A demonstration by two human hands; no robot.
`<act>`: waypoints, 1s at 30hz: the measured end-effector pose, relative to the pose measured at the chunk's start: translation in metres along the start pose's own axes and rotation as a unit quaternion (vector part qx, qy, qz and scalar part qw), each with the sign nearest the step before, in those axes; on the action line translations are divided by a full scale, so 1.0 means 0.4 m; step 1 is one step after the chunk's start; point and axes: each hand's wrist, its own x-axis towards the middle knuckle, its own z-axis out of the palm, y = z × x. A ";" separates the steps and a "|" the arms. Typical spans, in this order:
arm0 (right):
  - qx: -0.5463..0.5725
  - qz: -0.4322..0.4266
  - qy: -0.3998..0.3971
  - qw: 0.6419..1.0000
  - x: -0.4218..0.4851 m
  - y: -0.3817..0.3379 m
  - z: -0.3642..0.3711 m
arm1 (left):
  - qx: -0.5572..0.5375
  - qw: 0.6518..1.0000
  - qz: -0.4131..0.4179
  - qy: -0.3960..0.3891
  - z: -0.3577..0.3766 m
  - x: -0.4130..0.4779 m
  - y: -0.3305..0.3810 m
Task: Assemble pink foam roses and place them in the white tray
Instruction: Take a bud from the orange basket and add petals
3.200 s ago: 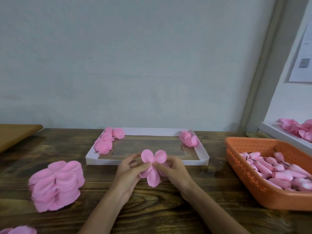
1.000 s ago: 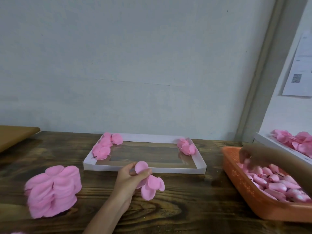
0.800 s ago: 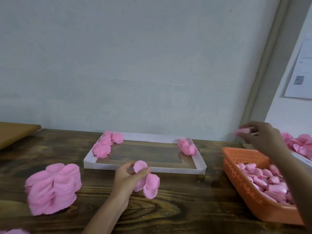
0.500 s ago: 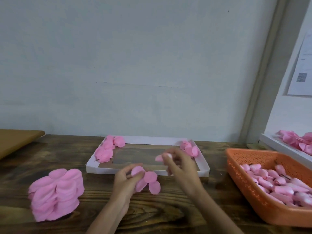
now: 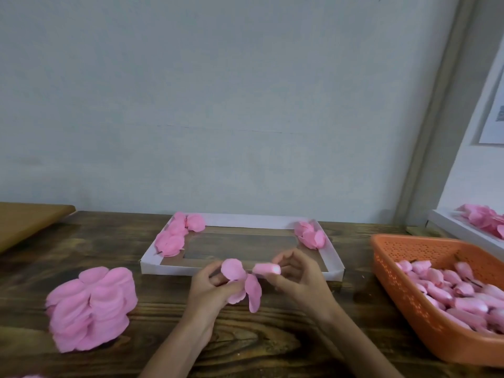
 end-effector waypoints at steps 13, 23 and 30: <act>0.116 0.033 -0.028 0.992 0.000 -0.014 0.015 | 0.015 0.999 -0.037 -0.001 -0.006 -0.001 -0.001; 0.101 0.019 -0.085 0.991 -0.011 -0.024 0.032 | 0.016 0.999 -0.028 0.041 0.009 -0.005 -0.002; 0.073 -0.018 -0.083 0.994 -0.011 -0.010 0.031 | -0.009 1.000 -0.025 -0.012 0.008 -0.021 0.026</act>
